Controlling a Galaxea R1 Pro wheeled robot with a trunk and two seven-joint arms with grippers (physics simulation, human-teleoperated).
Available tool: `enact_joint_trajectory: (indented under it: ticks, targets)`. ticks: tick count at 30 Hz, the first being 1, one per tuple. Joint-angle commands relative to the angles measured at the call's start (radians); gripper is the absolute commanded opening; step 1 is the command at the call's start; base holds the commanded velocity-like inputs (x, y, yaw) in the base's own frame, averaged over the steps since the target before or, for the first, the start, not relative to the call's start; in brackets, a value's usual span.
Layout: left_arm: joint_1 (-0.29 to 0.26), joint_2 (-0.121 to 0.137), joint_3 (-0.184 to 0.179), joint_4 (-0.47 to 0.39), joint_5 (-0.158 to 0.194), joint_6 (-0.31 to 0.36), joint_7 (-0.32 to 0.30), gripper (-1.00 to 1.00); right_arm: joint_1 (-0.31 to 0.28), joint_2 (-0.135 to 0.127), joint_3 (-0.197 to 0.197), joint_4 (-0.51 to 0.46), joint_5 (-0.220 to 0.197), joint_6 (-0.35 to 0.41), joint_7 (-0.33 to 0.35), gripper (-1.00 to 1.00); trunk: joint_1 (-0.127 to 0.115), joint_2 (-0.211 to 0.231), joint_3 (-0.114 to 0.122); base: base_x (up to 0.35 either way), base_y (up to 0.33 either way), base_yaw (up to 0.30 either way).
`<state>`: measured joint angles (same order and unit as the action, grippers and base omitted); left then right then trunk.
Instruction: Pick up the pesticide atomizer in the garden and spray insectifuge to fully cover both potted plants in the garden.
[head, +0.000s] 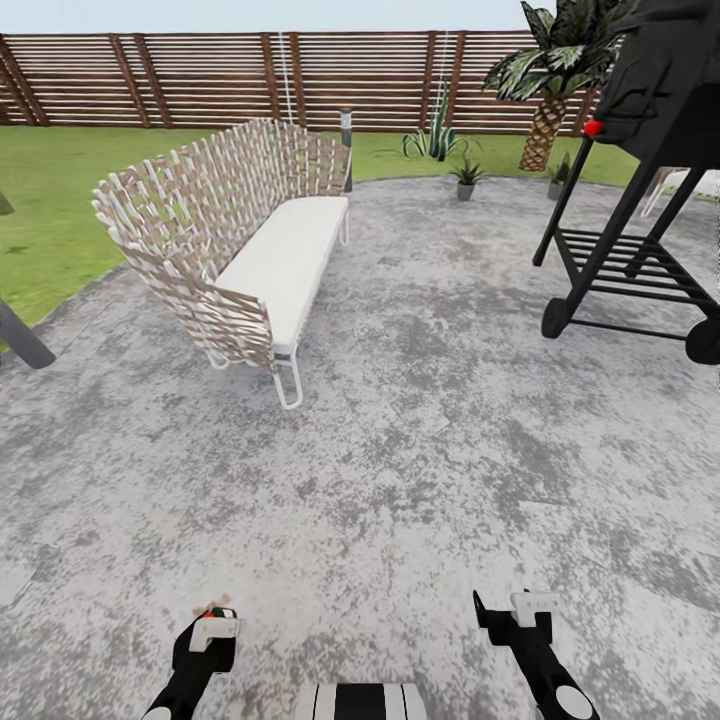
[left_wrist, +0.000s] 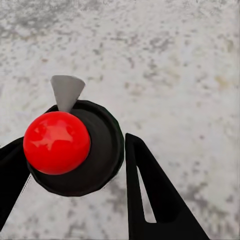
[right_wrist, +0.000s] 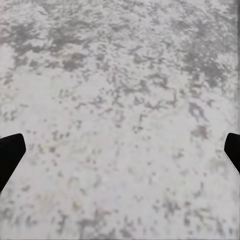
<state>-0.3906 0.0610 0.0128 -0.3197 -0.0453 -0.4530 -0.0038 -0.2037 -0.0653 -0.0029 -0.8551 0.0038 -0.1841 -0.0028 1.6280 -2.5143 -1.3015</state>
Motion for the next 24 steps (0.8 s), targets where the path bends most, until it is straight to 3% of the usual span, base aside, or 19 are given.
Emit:
enact_joint_trajectory:
  ticks: [1, 6, 11, 18, 24]
  targets:
    - [0.000, 0.000, 0.002, 0.000, -0.004, -0.004, 0.001, -1.00, 0.000, 0.000, 0.000, 0.001, 0.000, -0.003, 0.000, 1.00, -0.001, 0.000, 0.003, 0.000, 0.000, 0.000]
    - [0.006, 0.003, 0.004, 0.002, -0.001, -0.004, 0.002, -1.00, 0.002, -0.003, -0.001, 0.000, 0.000, -0.010, 0.000, 1.00, -0.003, 0.001, 0.023, 0.000, 0.000, 0.000]
    - [0.026, 0.012, 0.005, 0.006, 0.004, -0.004, 0.005, -1.00, 0.004, -0.005, -0.023, 0.068, 0.000, -0.021, -0.003, 1.00, -0.005, 0.002, 0.045, 0.000, 0.000, 0.000]
    - [0.066, 0.028, 0.006, 0.010, 0.018, -0.005, 0.006, -1.00, 0.004, -0.017, -0.051, 0.307, 0.000, -0.231, 0.000, 1.00, -0.008, 0.004, 0.082, 0.000, 0.000, 0.000]
    - [0.115, 0.032, 0.024, 0.007, 0.057, -0.025, 0.006, -1.00, 0.004, -0.020, -0.051, 0.470, 0.000, -0.363, 0.000, 1.00, -0.011, 0.005, 0.115, 0.000, 0.000, 0.000]
